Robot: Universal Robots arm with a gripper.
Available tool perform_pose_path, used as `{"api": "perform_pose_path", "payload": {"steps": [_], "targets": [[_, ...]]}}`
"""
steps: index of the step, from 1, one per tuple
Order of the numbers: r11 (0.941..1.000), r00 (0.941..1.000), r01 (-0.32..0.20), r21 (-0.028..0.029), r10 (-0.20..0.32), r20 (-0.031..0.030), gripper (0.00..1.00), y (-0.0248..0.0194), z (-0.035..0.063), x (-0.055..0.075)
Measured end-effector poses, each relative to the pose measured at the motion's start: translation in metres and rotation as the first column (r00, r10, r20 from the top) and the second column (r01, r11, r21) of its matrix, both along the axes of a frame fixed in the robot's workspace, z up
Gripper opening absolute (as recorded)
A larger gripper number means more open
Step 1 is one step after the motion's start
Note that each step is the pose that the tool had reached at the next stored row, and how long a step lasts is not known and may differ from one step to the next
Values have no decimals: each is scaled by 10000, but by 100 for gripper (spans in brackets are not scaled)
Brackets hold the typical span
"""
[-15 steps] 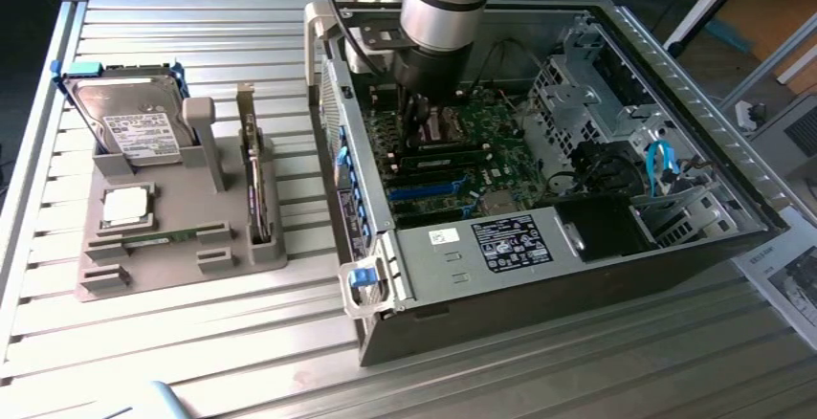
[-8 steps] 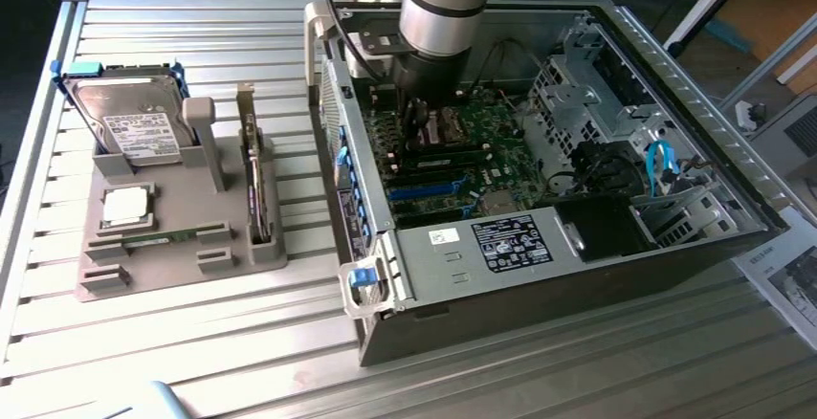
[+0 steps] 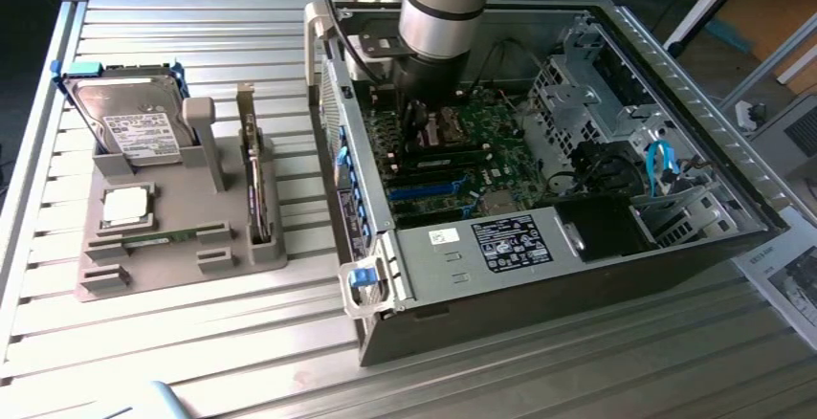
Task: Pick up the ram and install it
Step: 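Press down the ram until it locks into place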
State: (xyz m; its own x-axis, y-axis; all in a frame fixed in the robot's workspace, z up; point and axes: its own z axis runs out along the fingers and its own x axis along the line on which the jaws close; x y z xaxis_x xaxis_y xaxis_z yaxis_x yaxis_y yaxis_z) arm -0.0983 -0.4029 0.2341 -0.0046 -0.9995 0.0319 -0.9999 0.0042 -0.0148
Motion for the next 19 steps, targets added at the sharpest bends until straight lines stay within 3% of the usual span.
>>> {"api": "perform_pose_path", "payload": {"steps": [11,19], "targets": [[10000,10000,0,-1,0,-1,10,0,-48,0],[10000,10000,0,0,0,0,10,0,22,0]]}}
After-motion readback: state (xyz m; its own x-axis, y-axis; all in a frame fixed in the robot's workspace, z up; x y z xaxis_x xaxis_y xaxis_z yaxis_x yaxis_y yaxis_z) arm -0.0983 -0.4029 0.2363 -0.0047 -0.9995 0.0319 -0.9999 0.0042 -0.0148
